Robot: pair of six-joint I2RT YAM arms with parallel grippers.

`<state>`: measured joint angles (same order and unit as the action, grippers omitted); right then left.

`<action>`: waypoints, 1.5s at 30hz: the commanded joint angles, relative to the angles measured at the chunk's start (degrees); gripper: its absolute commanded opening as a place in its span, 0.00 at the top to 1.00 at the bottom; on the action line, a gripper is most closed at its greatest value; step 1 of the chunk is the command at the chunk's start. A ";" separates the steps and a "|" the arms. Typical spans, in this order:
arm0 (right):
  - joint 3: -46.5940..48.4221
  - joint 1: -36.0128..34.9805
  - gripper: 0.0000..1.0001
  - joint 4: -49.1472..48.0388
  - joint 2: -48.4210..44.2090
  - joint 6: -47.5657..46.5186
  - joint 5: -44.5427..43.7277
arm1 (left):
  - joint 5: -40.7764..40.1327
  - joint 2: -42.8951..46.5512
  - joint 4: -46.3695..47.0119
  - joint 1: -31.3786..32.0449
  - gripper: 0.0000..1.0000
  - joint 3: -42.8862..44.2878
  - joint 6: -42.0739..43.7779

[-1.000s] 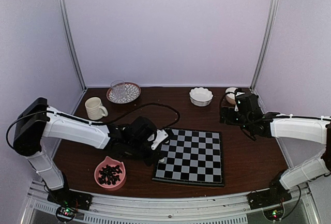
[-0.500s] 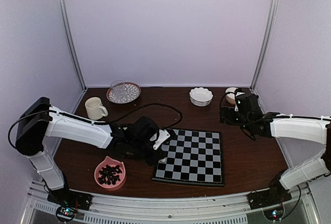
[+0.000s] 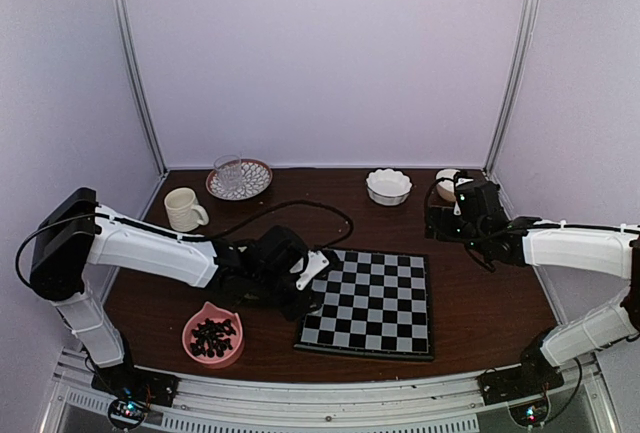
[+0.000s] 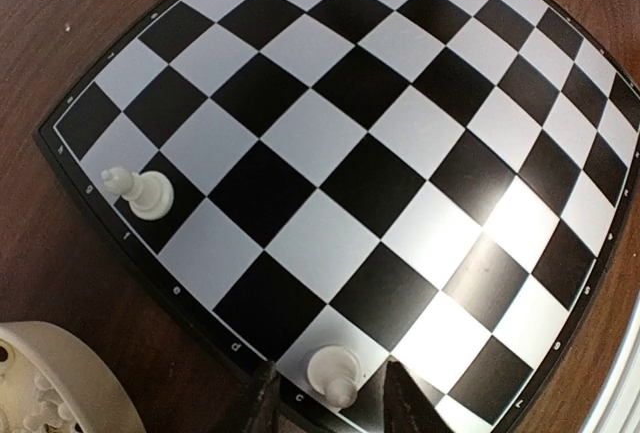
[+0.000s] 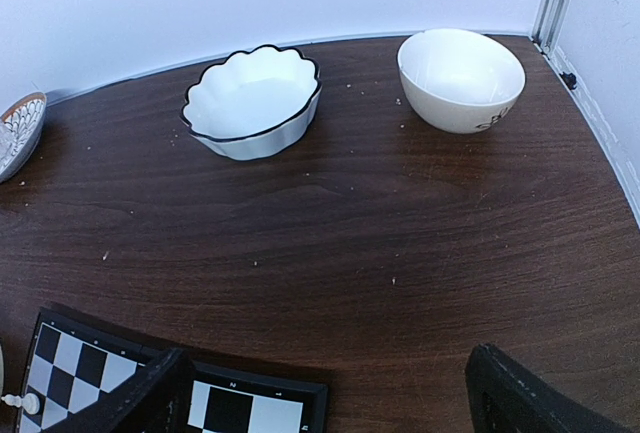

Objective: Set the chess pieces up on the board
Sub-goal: Place the bishop on f1, then pick up the pawn from the storage box.

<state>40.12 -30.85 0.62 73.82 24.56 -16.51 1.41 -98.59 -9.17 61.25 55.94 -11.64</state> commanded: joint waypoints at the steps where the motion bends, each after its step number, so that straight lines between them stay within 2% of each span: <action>1: 0.57 -0.33 0.02 0.43 -0.70 -0.21 -0.02 | -0.53 0.06 -0.03 0.42 0.60 1.43 -0.27; 5: 0.57 -0.39 0.02 0.43 -0.70 -0.21 -0.01 | -3.23 2.03 0.84 0.41 0.54 0.22 -0.92; 12: 0.58 -0.34 0.02 0.51 -0.80 -0.23 0.08 | -9.53 7.92 1.54 0.27 0.53 -2.75 -1.40; 17: 0.49 -0.35 0.02 0.43 -0.79 -0.17 0.16 | -14.71 12.25 0.90 -1.82 0.57 -4.70 -3.01; 22: 0.49 -0.31 0.02 0.43 -0.87 -0.12 0.46 | -15.91 15.18 0.34 -6.77 0.63 -6.99 -6.63; 26: 0.49 -0.35 0.02 0.34 -0.87 -0.02 0.60 | -16.53 15.23 -1.00 -9.87 0.66 -7.35 -8.29; 32: 0.50 -0.35 0.02 0.21 -0.57 0.12 0.87 | -20.30 14.14 -2.98 -11.22 0.69 -6.75 -9.08; 45: 0.57 -0.35 0.02 0.26 -0.36 0.06 0.95 | -18.62 11.25 -3.49 -12.56 0.71 -5.80 -8.94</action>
<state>40.12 -30.85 0.64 73.82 24.58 -15.40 -17.76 -85.67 -12.53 49.06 49.08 -20.16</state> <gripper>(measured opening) 0.979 0.289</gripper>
